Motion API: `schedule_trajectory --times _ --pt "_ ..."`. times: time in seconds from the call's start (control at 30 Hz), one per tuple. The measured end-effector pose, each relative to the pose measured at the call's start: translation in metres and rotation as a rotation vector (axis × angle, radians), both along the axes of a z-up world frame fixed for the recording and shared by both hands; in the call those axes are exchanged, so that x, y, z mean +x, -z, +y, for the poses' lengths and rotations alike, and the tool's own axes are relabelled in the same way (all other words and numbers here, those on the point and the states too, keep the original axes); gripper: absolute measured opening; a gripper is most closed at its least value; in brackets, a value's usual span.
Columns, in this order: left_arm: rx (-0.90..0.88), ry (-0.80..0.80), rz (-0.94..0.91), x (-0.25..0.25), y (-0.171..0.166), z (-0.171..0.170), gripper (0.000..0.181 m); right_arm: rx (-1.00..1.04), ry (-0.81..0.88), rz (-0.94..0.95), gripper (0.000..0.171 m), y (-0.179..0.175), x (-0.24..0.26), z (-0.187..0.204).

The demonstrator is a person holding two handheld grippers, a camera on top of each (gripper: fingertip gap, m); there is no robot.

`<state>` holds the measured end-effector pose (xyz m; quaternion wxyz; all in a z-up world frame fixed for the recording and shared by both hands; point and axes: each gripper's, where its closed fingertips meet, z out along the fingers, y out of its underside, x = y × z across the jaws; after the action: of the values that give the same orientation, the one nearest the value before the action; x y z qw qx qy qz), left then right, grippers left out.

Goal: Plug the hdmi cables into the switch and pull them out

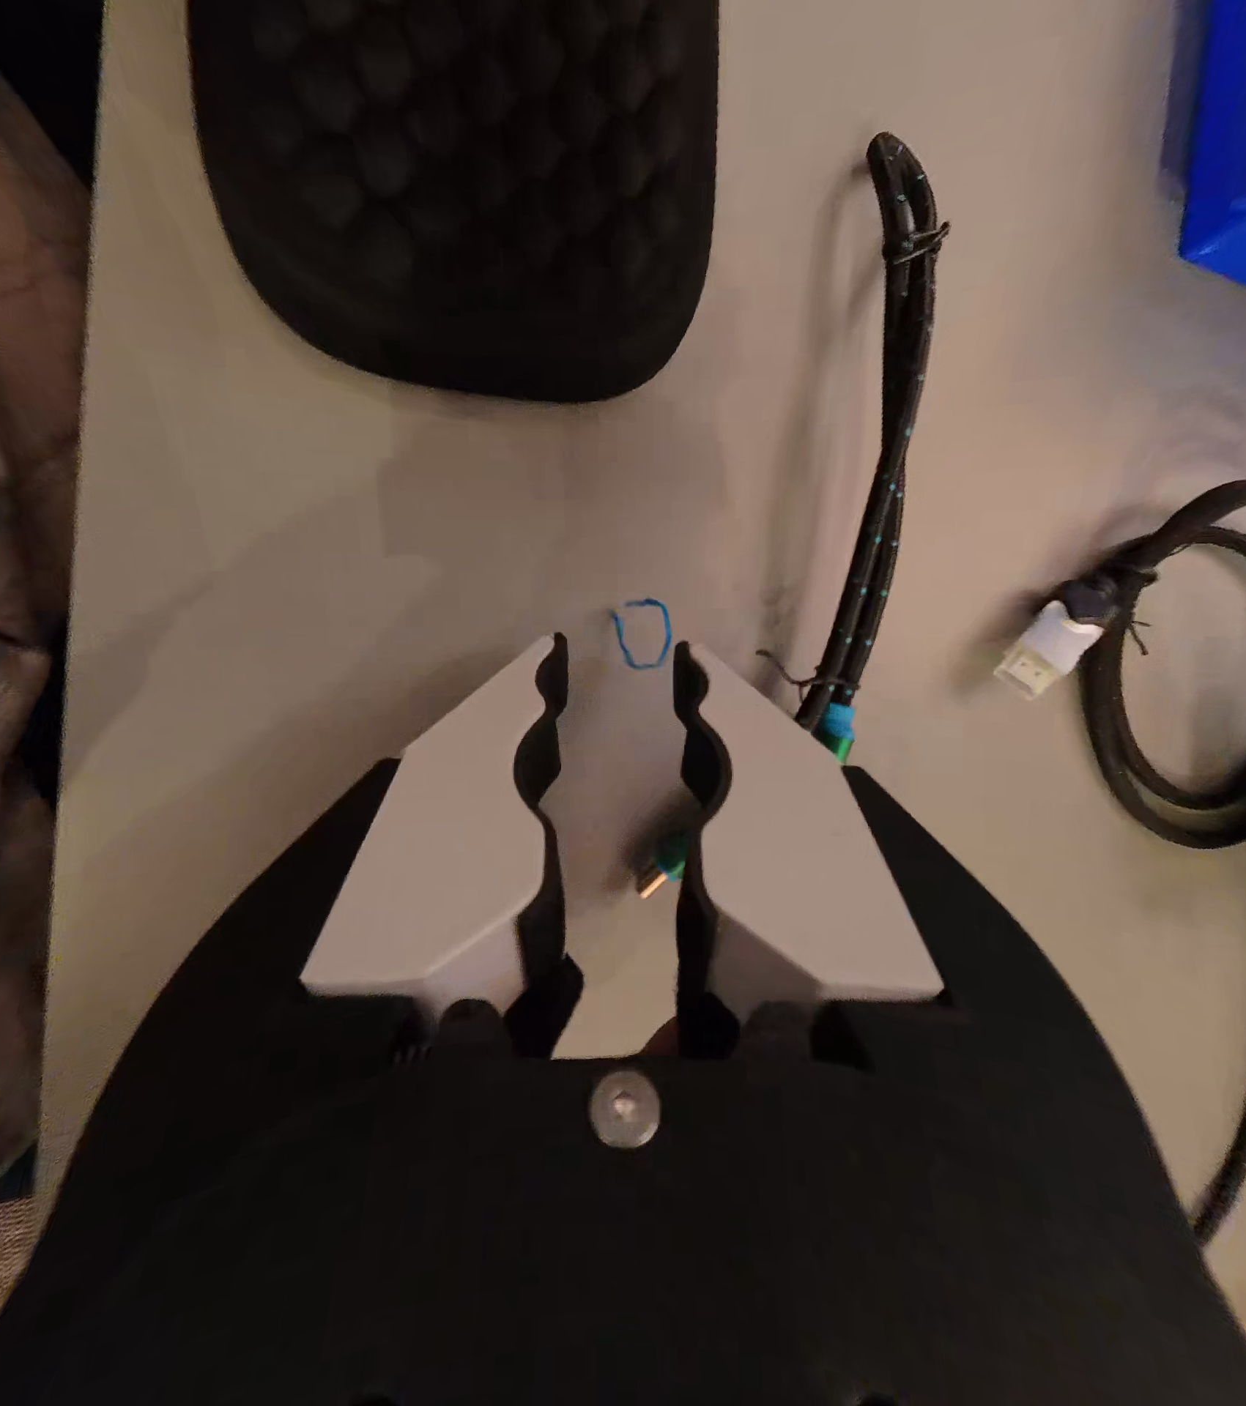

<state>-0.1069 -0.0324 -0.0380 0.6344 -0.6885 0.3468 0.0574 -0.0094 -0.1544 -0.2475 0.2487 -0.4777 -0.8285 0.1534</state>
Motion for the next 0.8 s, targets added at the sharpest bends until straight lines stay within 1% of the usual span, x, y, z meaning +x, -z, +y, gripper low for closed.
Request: schedule_trajectory --times 0.1,0.2,0.27,0.37,0.47,0.57,0.7,0.77,0.8 --pt "-0.027 -0.022 0.002 -0.010 0.009 0.002 0.039 0.031 0.009 0.015 0.037 -0.005 -0.003 0.005" --pt "-0.070 -0.038 -0.002 -0.017 0.021 0.005 0.040 -0.008 0.003 0.080 0.033 -0.022 -0.004 0.005" --pt "-0.081 -0.047 0.006 -0.020 0.028 0.007 0.040 -0.037 0.016 0.153 0.033 -0.041 -0.006 0.009" --pt "-0.149 -0.046 -0.008 -0.015 0.048 0.014 0.044 -0.053 0.094 0.267 0.034 -0.070 -0.005 0.032" --pt "-0.256 -0.055 0.034 -0.004 0.082 0.031 0.052 -0.050 0.176 0.338 0.030 -0.087 0.003 0.057" --pt "-0.319 -0.118 0.136 -0.001 0.115 0.064 0.055 -0.056 0.225 0.403 0.026 -0.094 0.009 0.069" --pt "-0.469 -0.232 0.342 -0.014 0.161 0.097 0.058 -0.018 0.257 0.450 0.023 -0.085 0.013 0.068" --pt "-0.556 -0.271 0.370 -0.020 0.181 0.107 0.056 0.006 0.249 0.495 0.020 -0.083 0.011 0.064" --pt "-0.589 -0.294 0.372 -0.022 0.188 0.111 0.052 0.034 0.239 0.513 0.018 -0.084 0.011 0.062"
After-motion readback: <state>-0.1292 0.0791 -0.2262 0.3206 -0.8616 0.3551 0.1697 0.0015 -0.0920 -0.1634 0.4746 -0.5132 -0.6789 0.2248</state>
